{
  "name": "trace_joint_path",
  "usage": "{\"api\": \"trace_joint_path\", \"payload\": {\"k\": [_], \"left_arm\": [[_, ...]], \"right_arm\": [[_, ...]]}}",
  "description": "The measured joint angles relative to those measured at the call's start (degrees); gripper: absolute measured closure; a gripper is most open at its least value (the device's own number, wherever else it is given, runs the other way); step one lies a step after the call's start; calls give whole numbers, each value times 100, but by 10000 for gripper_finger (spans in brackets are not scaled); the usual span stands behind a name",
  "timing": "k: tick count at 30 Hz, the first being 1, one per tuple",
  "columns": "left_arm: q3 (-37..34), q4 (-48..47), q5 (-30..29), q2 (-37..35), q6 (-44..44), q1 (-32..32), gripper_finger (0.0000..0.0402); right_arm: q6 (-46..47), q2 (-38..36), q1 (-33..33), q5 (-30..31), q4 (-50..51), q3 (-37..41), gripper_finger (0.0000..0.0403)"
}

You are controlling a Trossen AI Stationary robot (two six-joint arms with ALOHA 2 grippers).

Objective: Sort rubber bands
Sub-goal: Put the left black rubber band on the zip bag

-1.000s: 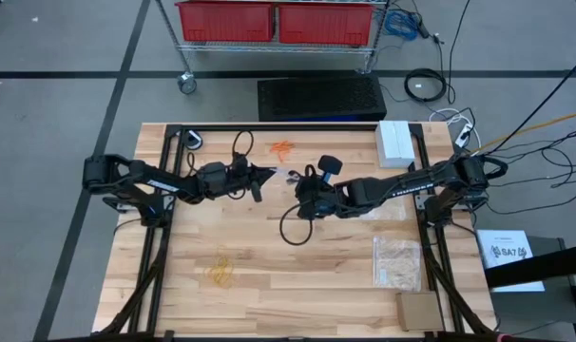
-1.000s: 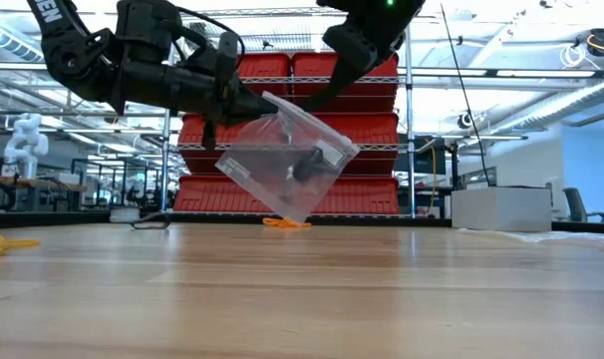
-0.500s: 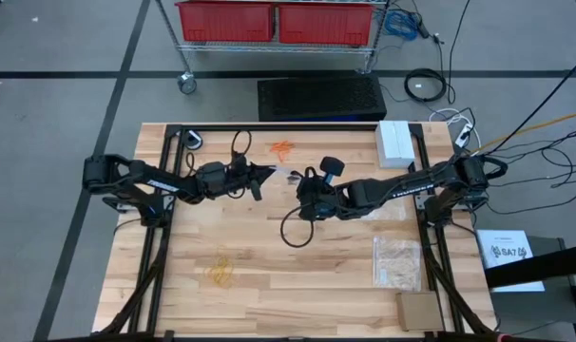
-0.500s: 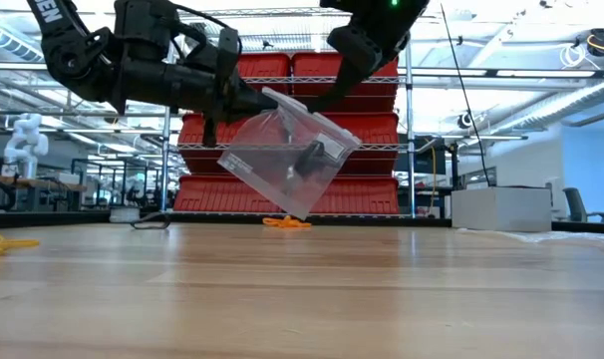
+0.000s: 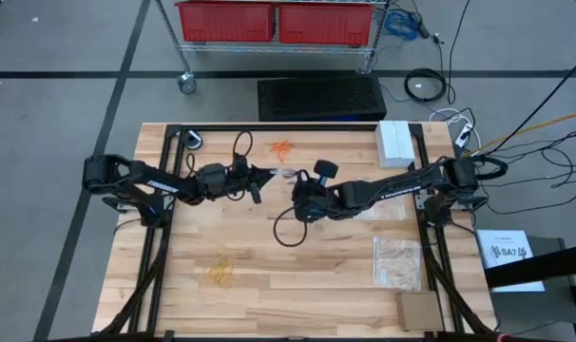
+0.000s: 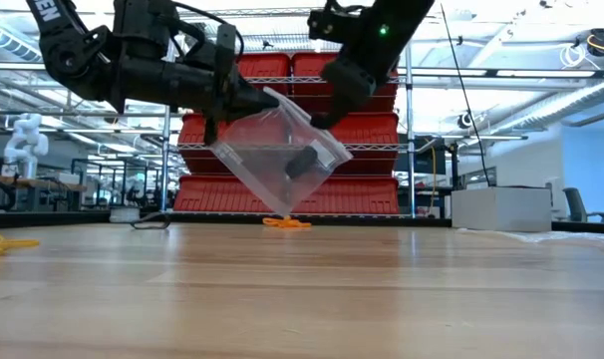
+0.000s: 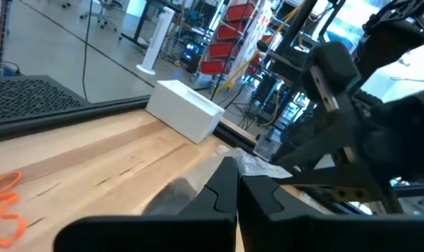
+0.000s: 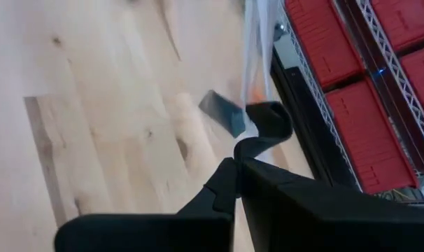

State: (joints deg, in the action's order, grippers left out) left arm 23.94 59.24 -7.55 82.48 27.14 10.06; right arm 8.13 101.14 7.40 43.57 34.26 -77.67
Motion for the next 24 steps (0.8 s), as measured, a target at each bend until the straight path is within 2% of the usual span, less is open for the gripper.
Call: {"api": "trace_joint_path", "payload": {"k": [13,19,24], "left_arm": [[0,-242,3,0,-46,-8,401],[0,-232,136,0,-48,-8,401],[0,-231,415,0,-52,-8,401]], "right_arm": [[-624,-31,18,-345,-281,0,403],[-584,-31,-27,-651,-283,0,403],[-584,-31,-145,-634,-330,0,403]]}}
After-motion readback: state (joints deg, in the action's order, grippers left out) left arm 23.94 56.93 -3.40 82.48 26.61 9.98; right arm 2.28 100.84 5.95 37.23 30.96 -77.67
